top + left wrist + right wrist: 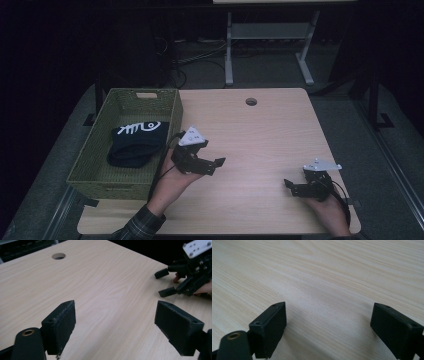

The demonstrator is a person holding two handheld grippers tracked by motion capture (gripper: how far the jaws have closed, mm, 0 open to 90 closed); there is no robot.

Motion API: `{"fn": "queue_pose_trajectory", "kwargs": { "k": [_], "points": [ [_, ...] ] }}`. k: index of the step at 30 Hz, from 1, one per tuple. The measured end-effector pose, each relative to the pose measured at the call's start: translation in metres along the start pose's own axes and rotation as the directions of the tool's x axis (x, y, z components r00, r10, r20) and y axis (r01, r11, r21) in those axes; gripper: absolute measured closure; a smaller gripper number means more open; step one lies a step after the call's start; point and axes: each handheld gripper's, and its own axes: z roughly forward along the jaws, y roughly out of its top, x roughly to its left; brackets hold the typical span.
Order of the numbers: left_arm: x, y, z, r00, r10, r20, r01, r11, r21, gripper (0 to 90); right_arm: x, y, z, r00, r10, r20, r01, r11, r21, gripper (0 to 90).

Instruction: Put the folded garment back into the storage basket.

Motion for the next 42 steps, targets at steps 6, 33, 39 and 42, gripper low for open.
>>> {"fn": "queue_pose_trajectory", "kwargs": {
  "k": [6,33,39,42],
  "points": [
    [-0.007,-0.019,0.026,0.9997,0.025,0.005,-0.025,0.9986,0.046,15.6,0.000,0.000,0.000,1.0000,-0.001,0.000,0.001,1.000,0.000,12.9],
    [-0.003,-0.081,0.082,0.9971,0.055,-0.052,-0.045,0.9814,0.187,12.8,0.000,0.000,0.000,1.0000,-0.001,0.002,0.001,1.000,0.000,12.8],
    [-0.003,-0.081,0.082,0.9972,0.055,-0.050,-0.045,0.9814,0.186,12.9,0.000,0.000,0.000,1.0000,-0.001,0.002,0.001,1.000,0.000,12.8],
    [-0.003,-0.081,0.082,0.9972,0.056,-0.050,-0.045,0.9814,0.186,12.9,0.000,0.000,0.000,1.0000,0.000,0.002,0.000,1.000,0.000,12.8]
  ]
}}
